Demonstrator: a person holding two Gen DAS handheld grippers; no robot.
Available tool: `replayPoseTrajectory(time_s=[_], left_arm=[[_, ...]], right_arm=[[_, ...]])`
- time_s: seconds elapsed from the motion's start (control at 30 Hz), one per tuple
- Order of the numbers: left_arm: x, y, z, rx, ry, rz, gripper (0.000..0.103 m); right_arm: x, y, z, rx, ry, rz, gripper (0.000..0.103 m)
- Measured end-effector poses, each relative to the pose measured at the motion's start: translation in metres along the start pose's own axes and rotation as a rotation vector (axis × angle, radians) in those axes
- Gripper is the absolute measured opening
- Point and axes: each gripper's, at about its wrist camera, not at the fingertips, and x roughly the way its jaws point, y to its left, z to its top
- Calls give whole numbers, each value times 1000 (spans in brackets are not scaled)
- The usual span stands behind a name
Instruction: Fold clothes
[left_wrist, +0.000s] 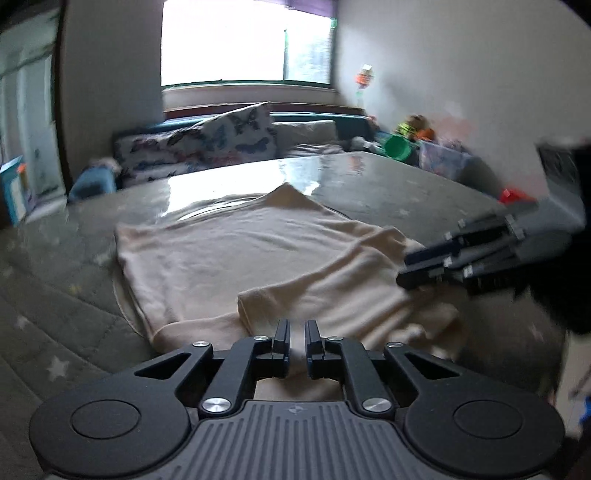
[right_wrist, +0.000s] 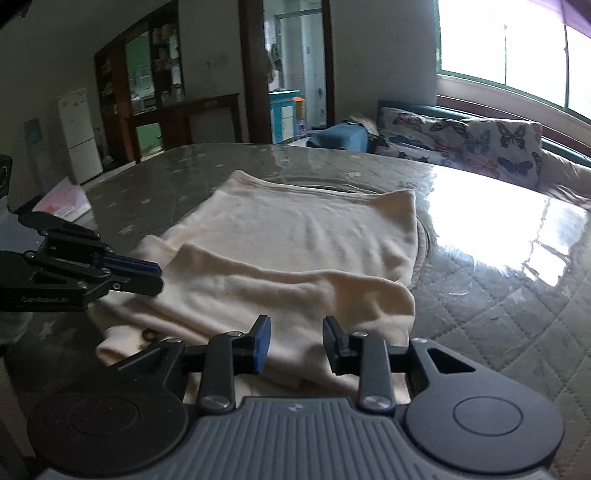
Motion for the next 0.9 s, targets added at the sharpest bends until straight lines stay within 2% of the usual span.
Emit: replayPoseTrajectory(time_s=[0.03,0.1,0.2,0.3,0.4,0.57,0.9], left_arm=[[-7,-2,-3,27,4,-17,16],[-18,-9,-10,89,5,-45,29],[-31,-23,-19,204,6,-80,32],[-34,-38,-29,304,13,-74,38],[-30,-51,-35,395,6,-51,38],[-28,-60,-40,469,-1,-41,38],[-23,-58,-42,514,0,-41,38]], right_arm=[[-6,2,-1,-24,5,0,31],[-15,5,-3,-68,17,-1,32],[-25,9,-8,-127,47,-1,33],[-31,14,-14,-179,63,-5,34],[-33,17,-18,-206,75,-9,36],[-36,17,-22,-222,85,-15,37],[-35,18,-28,-272,115,-20,39]])
